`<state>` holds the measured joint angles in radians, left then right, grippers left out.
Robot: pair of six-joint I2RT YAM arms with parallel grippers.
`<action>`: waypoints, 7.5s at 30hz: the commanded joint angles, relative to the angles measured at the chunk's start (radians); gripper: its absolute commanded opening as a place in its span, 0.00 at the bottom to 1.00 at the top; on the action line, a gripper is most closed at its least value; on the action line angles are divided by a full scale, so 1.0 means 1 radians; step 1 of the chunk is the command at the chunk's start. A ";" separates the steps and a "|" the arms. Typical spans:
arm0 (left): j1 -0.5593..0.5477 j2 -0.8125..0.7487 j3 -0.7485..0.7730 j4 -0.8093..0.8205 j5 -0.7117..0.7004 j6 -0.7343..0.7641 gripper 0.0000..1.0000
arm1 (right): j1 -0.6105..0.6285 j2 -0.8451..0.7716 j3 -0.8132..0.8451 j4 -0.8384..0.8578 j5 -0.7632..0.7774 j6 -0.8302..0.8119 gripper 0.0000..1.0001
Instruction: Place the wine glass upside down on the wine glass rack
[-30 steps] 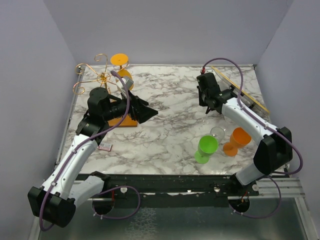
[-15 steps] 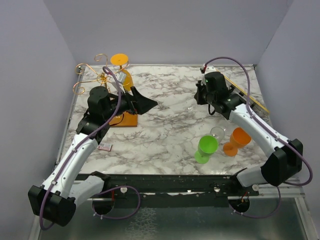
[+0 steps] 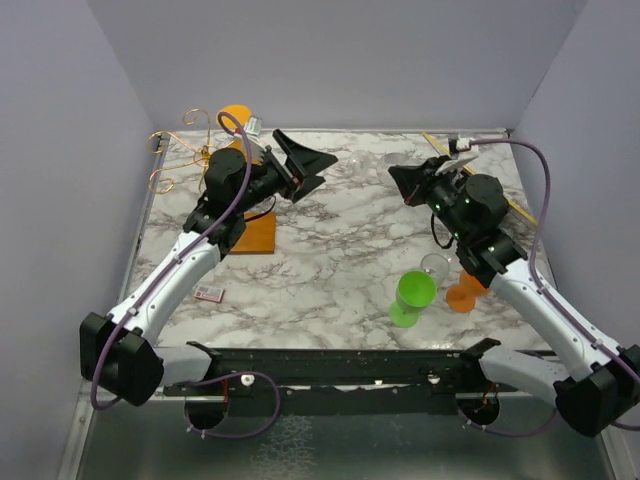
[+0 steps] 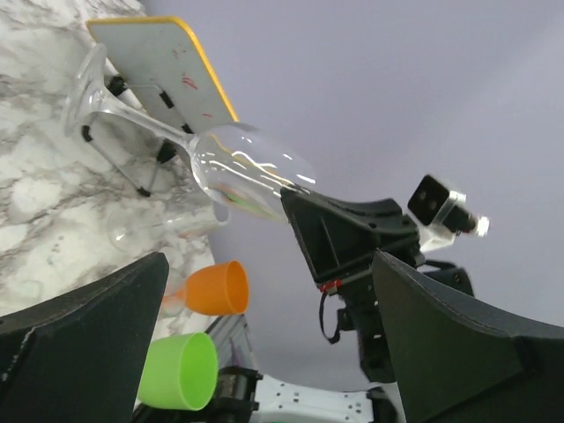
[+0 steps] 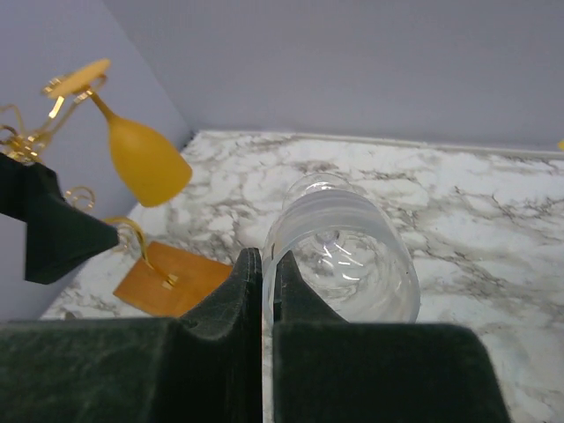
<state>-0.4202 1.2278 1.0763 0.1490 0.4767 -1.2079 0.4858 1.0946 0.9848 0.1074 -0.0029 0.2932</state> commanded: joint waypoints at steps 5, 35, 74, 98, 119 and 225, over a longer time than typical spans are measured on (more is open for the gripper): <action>-0.144 0.097 0.139 0.099 -0.245 -0.109 0.99 | 0.002 -0.208 -0.161 0.377 -0.010 0.150 0.01; -0.333 0.300 0.389 0.150 -0.555 -0.214 0.51 | 0.002 -0.306 -0.244 0.662 -0.075 0.352 0.01; -0.313 0.312 0.488 0.183 -0.373 0.931 0.00 | 0.003 -0.437 -0.072 -0.074 0.299 0.372 0.83; -0.315 0.309 0.399 0.220 -0.144 1.305 0.00 | 0.002 -0.103 0.165 0.034 -0.205 0.640 0.76; -0.315 0.219 0.268 0.268 -0.026 1.405 0.18 | 0.002 -0.062 0.164 -0.057 -0.060 0.899 0.01; -0.330 -0.591 0.073 -0.920 -1.145 0.973 0.00 | 0.002 -0.106 0.149 -0.328 -0.274 0.566 0.72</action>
<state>-0.7368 0.6296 1.1183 -0.7593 -0.6086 -0.2207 0.4870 0.9527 1.1187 -0.2382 -0.1387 0.9028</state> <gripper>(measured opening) 0.046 0.715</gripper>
